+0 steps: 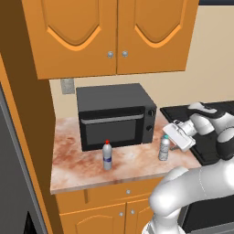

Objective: Take the bottled waters from the counter and place them in the freezer to freeze. Close the freezer door after placing the bottles.

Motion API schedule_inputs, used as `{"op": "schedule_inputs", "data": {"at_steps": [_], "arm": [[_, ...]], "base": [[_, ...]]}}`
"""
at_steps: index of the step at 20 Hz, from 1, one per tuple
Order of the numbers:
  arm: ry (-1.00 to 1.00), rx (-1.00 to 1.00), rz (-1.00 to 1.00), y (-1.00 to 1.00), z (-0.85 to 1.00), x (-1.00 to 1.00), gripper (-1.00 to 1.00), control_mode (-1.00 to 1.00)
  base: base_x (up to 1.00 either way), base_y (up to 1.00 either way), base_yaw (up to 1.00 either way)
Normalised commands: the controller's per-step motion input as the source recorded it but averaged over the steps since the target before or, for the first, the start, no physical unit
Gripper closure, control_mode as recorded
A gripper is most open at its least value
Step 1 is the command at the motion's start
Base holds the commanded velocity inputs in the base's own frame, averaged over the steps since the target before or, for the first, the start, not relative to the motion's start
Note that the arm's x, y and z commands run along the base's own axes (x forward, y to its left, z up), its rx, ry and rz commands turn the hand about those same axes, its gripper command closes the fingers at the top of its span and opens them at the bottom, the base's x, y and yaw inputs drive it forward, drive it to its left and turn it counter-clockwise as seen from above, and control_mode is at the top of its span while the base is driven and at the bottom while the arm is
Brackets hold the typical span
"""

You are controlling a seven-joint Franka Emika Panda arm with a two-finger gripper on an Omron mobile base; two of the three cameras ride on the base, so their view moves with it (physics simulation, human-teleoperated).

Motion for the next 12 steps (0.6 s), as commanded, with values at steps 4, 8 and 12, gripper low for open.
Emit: {"op": "schedule_inputs", "data": {"at_steps": [4, 8, 12], "arm": [[0.00, 0.01, 0.08, 0.17, 0.00, 0.00, -1.00, -1.00], [0.00, 0.00, 0.04, 0.04, 0.00, 0.00, -1.00, -1.00], [0.00, 0.00, 0.00, 0.00, 0.00, -0.05, -1.00, -1.00]], "base": [[0.00, 0.00, 0.00], [0.00, 0.00, 0.00], [0.00, 0.00, 0.00]]}}
